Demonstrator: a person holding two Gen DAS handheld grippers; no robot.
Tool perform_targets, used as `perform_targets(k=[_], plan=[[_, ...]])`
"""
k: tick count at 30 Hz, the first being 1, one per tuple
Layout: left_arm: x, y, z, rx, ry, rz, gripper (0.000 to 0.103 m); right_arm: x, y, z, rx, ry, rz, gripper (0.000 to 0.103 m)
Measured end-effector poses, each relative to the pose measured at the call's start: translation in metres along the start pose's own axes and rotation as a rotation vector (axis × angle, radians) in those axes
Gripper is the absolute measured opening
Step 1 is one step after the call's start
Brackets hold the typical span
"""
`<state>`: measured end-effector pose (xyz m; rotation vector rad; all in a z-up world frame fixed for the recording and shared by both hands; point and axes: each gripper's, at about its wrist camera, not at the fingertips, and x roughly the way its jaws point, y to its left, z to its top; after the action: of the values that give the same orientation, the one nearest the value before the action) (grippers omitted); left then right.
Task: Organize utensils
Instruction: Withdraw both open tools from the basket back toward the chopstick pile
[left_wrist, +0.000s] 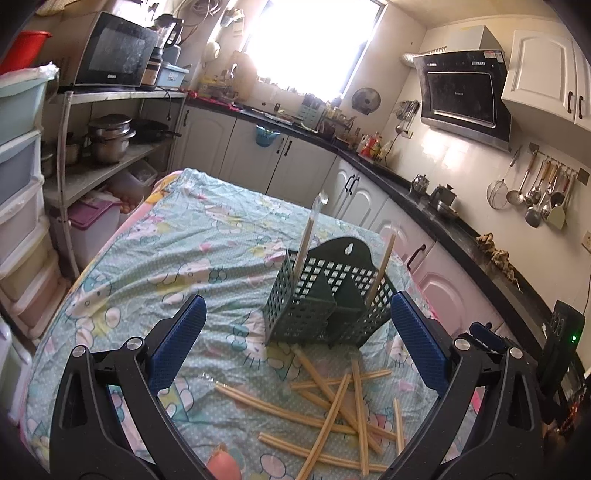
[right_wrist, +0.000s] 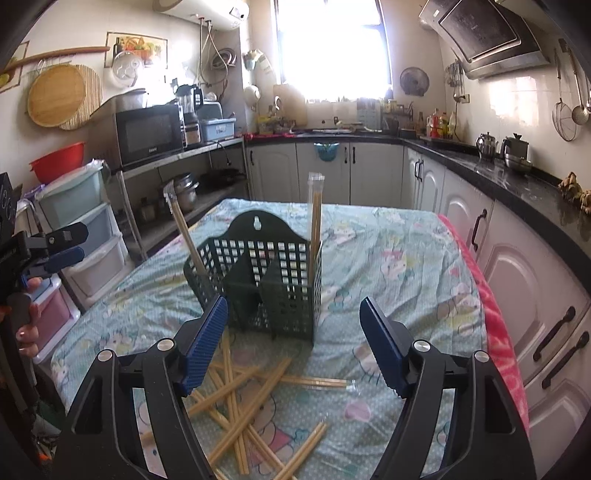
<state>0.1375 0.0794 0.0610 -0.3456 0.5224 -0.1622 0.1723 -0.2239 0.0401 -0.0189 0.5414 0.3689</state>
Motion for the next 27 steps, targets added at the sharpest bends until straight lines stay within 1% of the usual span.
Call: perform_targets(k=[6, 15, 23, 27], plan=[[0.003, -0.001, -0.013, 0.009, 0.036, 0.003, 0.092, 0.004, -0.002, -0.016, -0.003, 0.046, -0.005, 0.072], [0.02, 0.001, -0.038, 0.015, 0.121, 0.015, 0.092, 0.014, -0.007, -0.035, 0.011, 0.114, -0.015, 0.072], [0.04, 0.008, -0.06, 0.007, 0.201, 0.037, 0.092, 0.035, -0.012, -0.058, 0.035, 0.216, -0.028, 0.072], [0.05, 0.013, -0.073, -0.004, 0.25, 0.041, 0.092, 0.042, -0.013, -0.067, 0.041, 0.247, -0.027, 0.072]])
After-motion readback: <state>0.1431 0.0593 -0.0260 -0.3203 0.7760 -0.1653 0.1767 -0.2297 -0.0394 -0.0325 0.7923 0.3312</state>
